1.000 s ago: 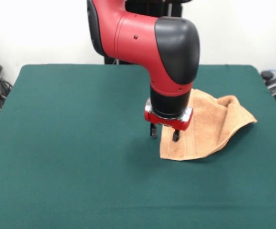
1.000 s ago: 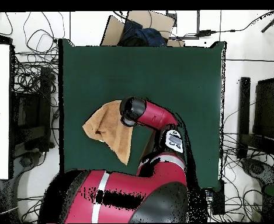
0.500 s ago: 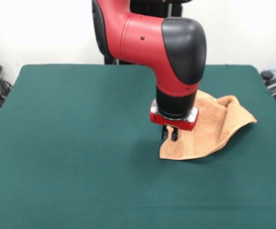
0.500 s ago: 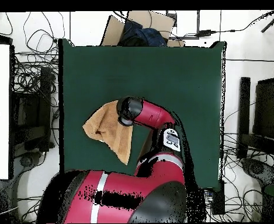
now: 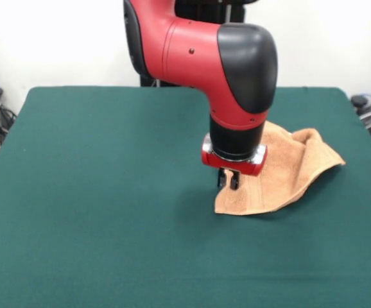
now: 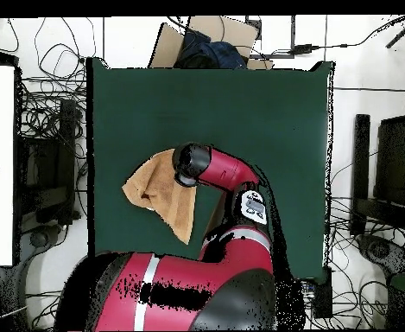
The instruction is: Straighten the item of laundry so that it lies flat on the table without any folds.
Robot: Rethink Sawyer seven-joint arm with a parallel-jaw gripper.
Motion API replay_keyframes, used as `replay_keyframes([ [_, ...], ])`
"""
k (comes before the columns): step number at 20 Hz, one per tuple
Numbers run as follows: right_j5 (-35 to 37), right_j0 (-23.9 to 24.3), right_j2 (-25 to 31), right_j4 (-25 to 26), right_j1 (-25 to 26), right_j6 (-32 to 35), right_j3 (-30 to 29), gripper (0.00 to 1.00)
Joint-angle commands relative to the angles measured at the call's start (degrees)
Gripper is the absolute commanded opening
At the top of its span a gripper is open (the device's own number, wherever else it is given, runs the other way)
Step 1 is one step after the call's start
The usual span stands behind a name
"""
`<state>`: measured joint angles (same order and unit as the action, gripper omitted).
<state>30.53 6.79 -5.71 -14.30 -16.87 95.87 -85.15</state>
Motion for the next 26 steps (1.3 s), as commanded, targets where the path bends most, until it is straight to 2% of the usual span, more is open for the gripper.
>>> replay_keyframes([
  [1,-30.37,0.3,5.34,2.39,19.03,14.1,2.74,0.0],
  [6,-29.89,0.09,5.13,2.16,19.02,14.21,2.79,0.0],
  [7,-29.62,0.01,5.03,2.07,19.04,14.21,2.87,1.0],
  [24,-28.17,-0.46,4.4,1.88,18.5,13.81,2.8,1.0],
  [25,-28.17,-0.43,4.45,1.83,18.49,13.84,2.76,0.0],
  [26,-28.14,-0.52,4.34,1.74,18.51,13.96,2.79,0.0],
])
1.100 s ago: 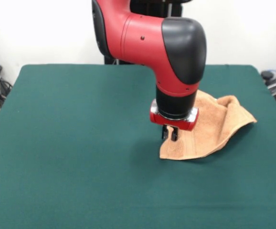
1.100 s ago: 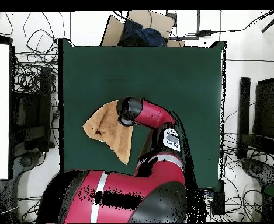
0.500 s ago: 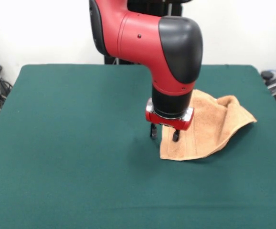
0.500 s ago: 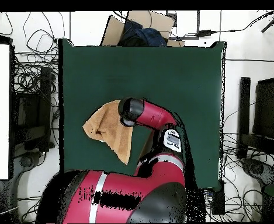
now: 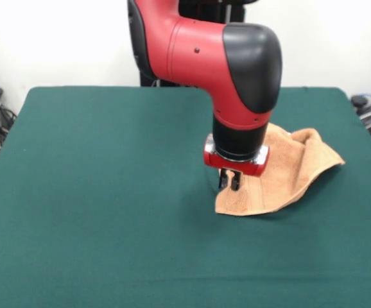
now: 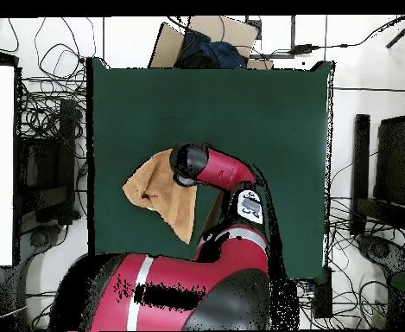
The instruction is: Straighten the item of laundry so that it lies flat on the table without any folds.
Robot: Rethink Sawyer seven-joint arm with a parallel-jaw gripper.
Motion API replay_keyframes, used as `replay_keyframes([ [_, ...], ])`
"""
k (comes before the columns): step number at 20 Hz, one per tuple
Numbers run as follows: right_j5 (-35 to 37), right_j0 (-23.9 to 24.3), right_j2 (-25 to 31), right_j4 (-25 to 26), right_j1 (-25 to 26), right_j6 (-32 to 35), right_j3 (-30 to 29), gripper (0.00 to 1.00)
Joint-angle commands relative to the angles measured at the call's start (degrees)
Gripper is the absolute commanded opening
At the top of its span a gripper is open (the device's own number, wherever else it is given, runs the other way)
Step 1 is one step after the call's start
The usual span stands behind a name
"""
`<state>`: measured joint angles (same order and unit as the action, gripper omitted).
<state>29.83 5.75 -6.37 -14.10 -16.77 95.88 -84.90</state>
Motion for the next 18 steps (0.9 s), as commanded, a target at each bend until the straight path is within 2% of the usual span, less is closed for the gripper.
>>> replay_keyframes([
  [1,-27.48,0.46,4.94,1.51,18.42,14.07,2.55,0.0],
  [18,-25.76,0.17,4.85,0.42,16.95,15.14,1.51,0.0],
])
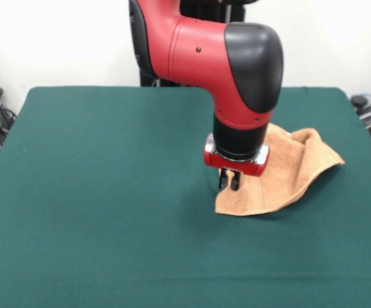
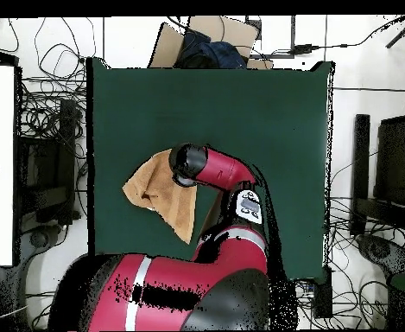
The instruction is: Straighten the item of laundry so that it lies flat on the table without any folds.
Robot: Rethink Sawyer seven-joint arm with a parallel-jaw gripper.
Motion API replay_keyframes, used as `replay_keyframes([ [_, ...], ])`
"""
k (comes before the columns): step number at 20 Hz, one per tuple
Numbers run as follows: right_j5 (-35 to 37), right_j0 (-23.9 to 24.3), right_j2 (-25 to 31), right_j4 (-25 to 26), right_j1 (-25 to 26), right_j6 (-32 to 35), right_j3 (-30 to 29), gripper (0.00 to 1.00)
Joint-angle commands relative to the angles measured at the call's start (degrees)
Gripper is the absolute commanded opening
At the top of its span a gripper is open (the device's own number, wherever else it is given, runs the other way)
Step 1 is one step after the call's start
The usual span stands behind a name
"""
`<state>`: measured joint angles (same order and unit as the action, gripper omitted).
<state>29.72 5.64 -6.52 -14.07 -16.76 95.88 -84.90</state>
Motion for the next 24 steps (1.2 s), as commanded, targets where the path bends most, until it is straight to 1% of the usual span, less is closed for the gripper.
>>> replay_keyframes([
  [1,-24.23,0.17,4.8,0.24,16.17,14.94,1.23,0.0],
  [5,-17.12,0.29,4.22,-0.55,12.06,14.13,-0.79,0.0],
  [8,-12.71,-0.1,3.21,-0.61,9.9,13.64,-1.6,0.0],
  [15,-9.81,1.24,3.9,-0.46,6.14,12.21,-4.31,0.0],
  [20,-5.61,1.83,3.49,-0.33,4.55,10.77,-4.07,0.0],
  [24,-4.02,2.39,3.41,-0.05,3.44,9.87,-4.24,0.0],
])
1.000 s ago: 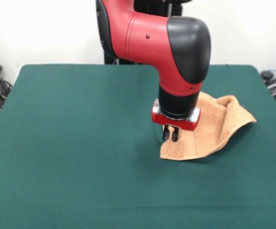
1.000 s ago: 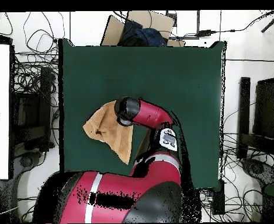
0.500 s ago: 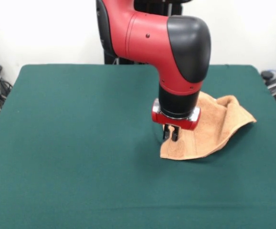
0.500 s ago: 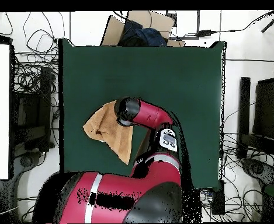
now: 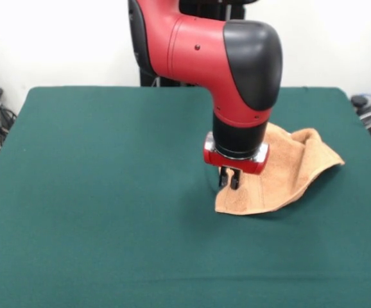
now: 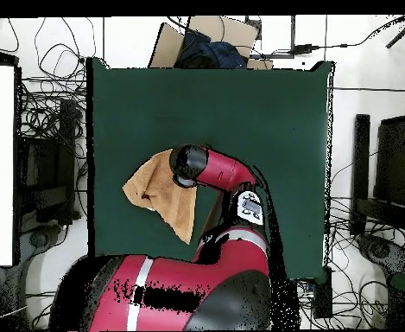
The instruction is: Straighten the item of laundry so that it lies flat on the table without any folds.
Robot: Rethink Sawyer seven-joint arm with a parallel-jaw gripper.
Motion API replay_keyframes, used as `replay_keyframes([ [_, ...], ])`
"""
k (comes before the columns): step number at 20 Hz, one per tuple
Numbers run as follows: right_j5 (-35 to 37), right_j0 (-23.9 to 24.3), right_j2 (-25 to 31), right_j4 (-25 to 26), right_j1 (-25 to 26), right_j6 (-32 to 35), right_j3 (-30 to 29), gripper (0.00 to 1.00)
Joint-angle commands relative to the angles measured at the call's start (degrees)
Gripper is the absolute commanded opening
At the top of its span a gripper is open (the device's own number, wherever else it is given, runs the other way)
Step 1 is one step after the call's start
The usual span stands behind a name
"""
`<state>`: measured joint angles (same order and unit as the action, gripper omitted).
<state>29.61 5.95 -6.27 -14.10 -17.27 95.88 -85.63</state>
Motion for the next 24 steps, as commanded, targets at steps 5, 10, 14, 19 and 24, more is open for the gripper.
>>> replay_keyframes([
  [5,-0.23,2.4,2.64,0.21,2.57,9.02,-2.83,0.0],
  [10,0.93,3.52,3.12,0.58,1.94,7.85,-3.29,0.0],
  [14,2.95,4.22,3.14,0.86,-0.32,7.18,-4.87,0.0],
  [19,5.26,5.36,3.38,1.26,-1.84,5.86,-5.19,0.0],
  [24,5.81,6.65,4.0,1.58,-2.4,4.89,-5.43,0.0],
])
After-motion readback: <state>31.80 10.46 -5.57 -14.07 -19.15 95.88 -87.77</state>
